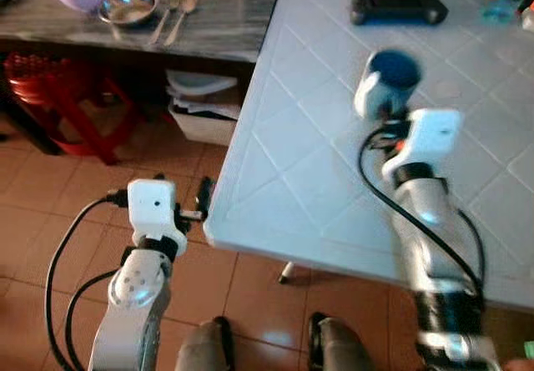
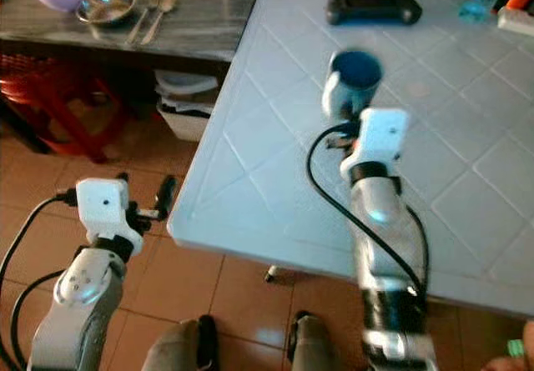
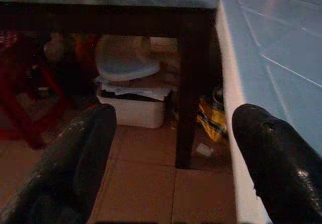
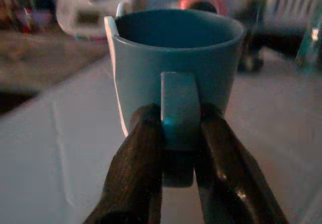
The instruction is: Setting the table
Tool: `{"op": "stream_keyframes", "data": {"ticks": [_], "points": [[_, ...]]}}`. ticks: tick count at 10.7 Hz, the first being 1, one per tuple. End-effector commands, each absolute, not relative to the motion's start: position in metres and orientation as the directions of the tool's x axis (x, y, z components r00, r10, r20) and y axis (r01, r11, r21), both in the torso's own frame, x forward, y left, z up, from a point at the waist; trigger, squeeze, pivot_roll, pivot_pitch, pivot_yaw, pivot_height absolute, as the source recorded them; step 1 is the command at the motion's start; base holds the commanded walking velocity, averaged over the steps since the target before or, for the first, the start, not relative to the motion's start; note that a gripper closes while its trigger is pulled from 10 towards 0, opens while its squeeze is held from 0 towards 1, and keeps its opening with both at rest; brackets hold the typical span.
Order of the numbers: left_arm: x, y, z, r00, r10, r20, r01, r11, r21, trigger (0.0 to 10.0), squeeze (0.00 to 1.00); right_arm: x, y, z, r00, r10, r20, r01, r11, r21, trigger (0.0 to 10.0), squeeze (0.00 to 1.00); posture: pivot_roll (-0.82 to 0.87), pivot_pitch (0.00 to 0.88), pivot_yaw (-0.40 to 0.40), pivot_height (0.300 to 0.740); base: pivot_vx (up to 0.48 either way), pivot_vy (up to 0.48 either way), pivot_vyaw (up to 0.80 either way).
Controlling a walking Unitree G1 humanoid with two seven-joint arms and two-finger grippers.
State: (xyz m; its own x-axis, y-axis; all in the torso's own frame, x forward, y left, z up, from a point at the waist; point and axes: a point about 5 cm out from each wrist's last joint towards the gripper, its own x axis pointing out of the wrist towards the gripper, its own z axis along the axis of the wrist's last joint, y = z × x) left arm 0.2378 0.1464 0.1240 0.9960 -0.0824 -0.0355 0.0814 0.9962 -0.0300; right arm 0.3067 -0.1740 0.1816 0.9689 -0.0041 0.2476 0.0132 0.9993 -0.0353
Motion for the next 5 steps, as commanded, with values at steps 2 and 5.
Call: {"op": "stream_keyframes", "data": {"ticks": [2,5], "points": [[0.241,0.158,0.116,0.998,-0.02,-0.059,0.018,0.999,-0.042,10.0,0.0,0.295,-0.168,0.181,0.964,0.022,0.265,-0.02,1.0,-0.011,0.0,0.0,0.0,0.085,0.041,0.74,0.0,0.48,0.0],[0.255,0.155,0.118,1.0,-0.024,-0.016,0.023,0.999,-0.043,10.0,0.0,0.275,-0.167,0.158,0.976,0.013,0.216,-0.013,1.0,-0.005,0.0,0.0,-0.01,0.008,0.036,0.74,0.0,0.48,0.0]]}}
